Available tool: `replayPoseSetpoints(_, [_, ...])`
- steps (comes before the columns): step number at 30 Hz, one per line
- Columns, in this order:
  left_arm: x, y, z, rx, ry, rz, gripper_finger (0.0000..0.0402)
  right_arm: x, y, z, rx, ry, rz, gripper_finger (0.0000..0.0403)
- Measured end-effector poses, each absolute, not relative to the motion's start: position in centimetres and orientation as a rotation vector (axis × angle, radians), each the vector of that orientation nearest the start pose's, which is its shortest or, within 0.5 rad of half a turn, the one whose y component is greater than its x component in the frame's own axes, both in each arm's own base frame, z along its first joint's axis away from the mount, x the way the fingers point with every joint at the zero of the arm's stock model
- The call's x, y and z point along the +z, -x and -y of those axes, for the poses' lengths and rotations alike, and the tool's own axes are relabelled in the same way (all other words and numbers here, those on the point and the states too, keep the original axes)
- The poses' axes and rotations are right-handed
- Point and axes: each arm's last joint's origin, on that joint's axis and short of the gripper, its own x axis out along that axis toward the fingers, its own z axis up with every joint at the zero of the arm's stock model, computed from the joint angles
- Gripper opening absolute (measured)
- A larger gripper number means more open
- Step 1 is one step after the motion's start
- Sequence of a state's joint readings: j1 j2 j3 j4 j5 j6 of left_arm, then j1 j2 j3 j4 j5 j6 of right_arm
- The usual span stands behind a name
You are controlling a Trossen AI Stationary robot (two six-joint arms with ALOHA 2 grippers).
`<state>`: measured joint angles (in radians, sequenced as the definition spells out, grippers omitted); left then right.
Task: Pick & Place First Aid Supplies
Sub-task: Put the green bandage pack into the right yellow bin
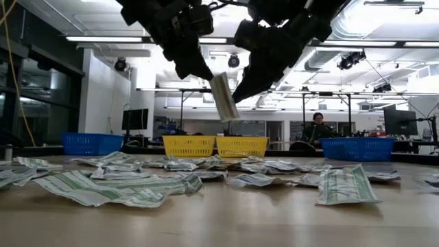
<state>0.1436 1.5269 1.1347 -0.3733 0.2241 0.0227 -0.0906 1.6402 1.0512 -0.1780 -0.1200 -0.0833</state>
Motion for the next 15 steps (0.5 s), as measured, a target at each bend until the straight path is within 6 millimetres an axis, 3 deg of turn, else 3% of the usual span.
replayPoseSetpoints(8, [27.5,-32.9,-4.1,-0.093,0.082,-0.704,0.0000,21.4,-34.4,2.8,0.068,0.020,-0.749,0.0135])
replayPoseSetpoints(11, [27.7,-32.9,-4.1,-0.093,0.081,-0.705,0.0000,21.4,-34.4,2.9,0.039,0.031,-0.757,0.0099])
replayPoseSetpoints(15, [27.7,-32.9,-4.1,-0.093,0.080,-0.702,0.0000,21.3,-34.3,3.0,0.009,0.042,-0.778,0.0021])
